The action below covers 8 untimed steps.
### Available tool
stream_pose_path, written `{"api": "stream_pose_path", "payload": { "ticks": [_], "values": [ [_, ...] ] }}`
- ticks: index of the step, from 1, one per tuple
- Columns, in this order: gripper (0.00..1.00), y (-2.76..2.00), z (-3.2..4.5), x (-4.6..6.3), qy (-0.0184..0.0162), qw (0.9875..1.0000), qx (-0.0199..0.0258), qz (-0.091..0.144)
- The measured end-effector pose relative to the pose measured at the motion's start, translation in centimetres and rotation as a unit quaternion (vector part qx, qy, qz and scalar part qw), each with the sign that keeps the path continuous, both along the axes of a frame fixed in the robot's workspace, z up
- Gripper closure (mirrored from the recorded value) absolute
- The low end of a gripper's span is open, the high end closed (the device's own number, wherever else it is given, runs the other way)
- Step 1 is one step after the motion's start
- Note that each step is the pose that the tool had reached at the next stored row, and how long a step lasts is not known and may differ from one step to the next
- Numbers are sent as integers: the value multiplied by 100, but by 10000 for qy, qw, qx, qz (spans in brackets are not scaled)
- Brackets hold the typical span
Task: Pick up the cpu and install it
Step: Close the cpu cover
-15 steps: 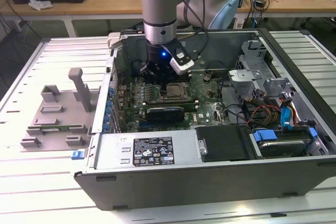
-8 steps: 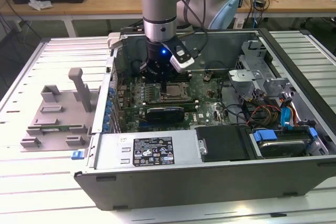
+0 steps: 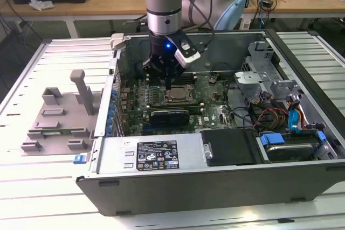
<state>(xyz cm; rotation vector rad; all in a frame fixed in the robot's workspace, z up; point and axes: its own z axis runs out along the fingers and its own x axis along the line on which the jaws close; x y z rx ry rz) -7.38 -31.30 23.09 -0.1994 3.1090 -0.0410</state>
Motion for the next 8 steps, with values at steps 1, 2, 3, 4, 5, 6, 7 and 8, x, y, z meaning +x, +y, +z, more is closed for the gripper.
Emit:
{"api": "stream_pose_path", "payload": {
  "ticks": [1,2,3,4,5,6,7,8],
  "values": [
    [89,0,17,0,0,10000,0,0],
    [89,0,32,0,0,10000,0,0],
    [89,0,56,0,0,10000,0,0],
    [89,0,73,0,0,10000,0,0],
    [89,0,94,0,0,10000,0,0],
    [89,0,106,0,0,10000,0,0],
    [89,0,116,0,0,10000,0,0],
    [89,0,116,0,-1,10000,1,0]
  ]
}}
